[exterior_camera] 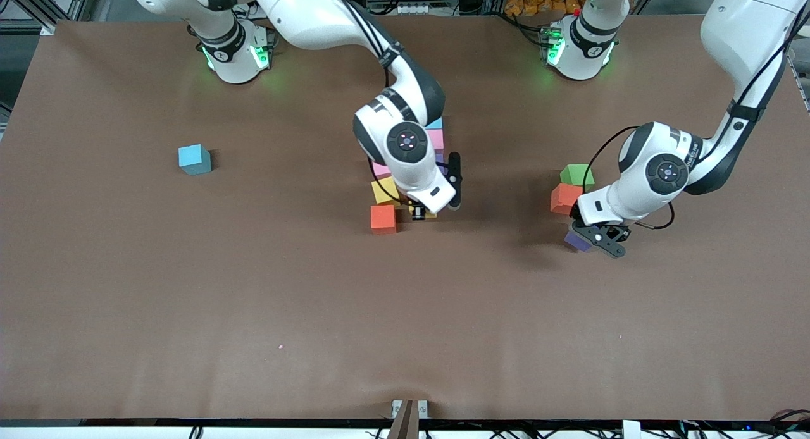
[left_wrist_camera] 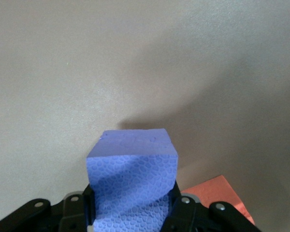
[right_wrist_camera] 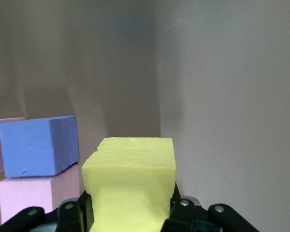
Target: Form number 2 with 11 blocks
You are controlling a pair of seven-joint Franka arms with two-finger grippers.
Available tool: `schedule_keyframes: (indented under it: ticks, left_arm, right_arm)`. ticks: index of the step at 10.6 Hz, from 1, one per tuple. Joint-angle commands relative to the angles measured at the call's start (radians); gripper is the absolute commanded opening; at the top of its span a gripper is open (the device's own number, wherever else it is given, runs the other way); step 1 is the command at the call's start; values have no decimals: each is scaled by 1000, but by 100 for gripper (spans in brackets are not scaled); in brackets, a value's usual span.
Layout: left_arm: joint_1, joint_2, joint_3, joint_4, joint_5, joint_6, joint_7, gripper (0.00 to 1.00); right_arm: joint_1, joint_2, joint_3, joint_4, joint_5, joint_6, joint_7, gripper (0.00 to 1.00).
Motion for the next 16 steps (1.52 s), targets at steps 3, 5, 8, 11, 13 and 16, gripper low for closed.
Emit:
schedule_keyframes:
  ticks: [3,5,8,11,13,16]
  left_arm:
    - [0,-5,-32,59,-40,-1,-25,46]
    - [-29,12,-32,98,-66,-4,-37,45]
    - [-80,15,-31,128,-146,-4,-90,45]
    - [-130,19,-31,145,-146,-6,-155,45]
    - [-153,39,-31,169,-146,-7,-161,45]
    - [-192,53,-29,192,-146,-13,-163,45]
  right_arm:
    - [-16,88,-12,104,-32,-23,21,29]
    - [-15,97,-11,104,-48,-23,23,29]
    - [-18,116,-12,103,-87,-23,23,29]
    - [-22,117,-10,101,-107,-28,18,29]
    - [-19,120,-12,101,-115,-28,18,29]
    - [-22,120,-10,97,-123,-28,15,30]
